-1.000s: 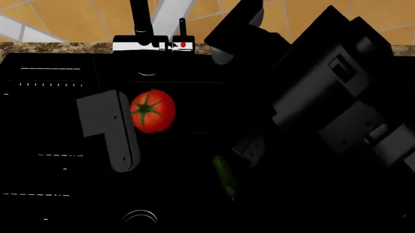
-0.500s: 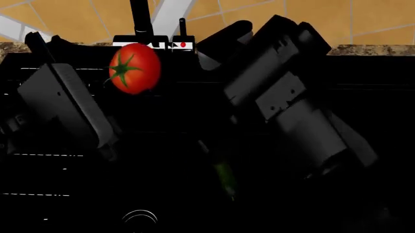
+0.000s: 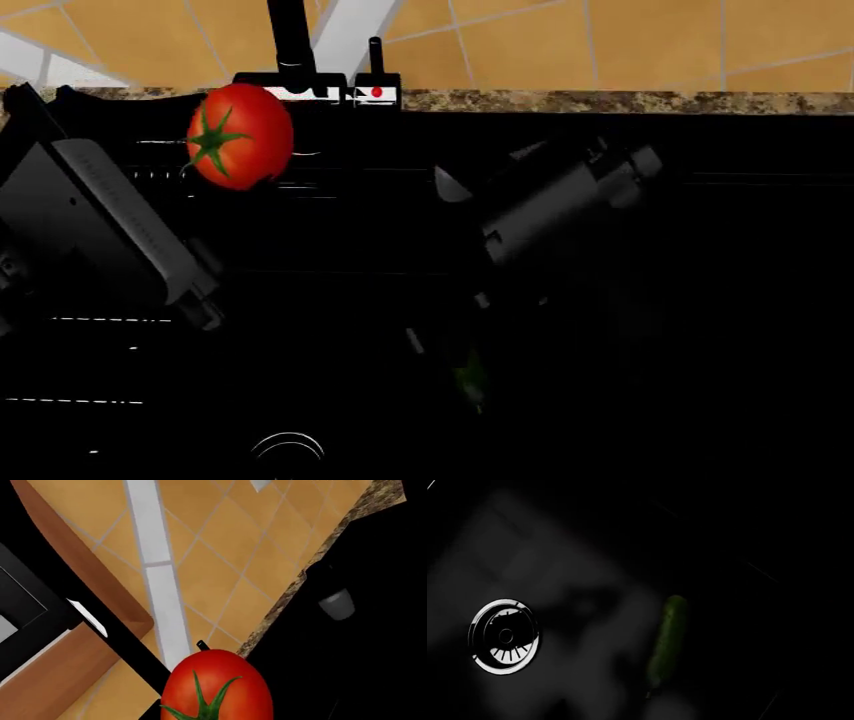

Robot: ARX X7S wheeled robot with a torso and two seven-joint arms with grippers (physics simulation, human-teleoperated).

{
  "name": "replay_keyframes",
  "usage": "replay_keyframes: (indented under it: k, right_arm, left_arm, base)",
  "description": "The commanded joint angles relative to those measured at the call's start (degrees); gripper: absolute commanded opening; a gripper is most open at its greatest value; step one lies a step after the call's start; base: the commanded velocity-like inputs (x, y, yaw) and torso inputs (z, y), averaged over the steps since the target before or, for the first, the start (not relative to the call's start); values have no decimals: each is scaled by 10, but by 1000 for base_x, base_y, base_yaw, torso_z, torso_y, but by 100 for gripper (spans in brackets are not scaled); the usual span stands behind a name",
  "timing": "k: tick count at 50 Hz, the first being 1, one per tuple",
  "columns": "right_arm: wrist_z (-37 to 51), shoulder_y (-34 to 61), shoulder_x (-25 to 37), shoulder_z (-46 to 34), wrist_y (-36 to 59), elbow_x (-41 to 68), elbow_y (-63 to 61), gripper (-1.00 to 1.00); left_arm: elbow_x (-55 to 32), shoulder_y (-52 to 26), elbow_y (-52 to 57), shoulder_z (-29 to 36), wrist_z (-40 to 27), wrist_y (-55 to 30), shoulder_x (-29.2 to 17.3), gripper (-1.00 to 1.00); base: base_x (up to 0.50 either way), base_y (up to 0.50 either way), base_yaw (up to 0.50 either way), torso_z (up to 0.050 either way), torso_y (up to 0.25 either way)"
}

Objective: Pick the vegetables from the sink and place them on the cutting board.

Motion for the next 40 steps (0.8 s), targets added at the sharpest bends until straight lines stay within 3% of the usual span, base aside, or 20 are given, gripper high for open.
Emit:
replay_keyframes:
  k: [1, 6, 20, 40]
  right_arm:
    - [53, -50, -3, 129, -15, -83, 20, 100]
    - [72, -63, -3, 127, -24, -76, 20, 100]
    - [152, -106, -3, 252, -72, -148, 20, 100]
    - [184, -146, -3, 108, -132, -13, 20, 100]
  left_arm:
    - [-27, 11, 29, -8, -19, -8, -14, -100]
    - [-26, 9, 27, -6, -14, -8, -12, -100]
    - [-27, 23, 9, -7, -6, 11, -9, -100]
    - [-29, 38, 2, -10, -1, 30, -9, -100]
  base:
    - [0, 0, 0, 0, 0]
    - [0, 0, 0, 0, 0]
    - [0, 0, 0, 0, 0]
    - [0, 0, 0, 0, 0]
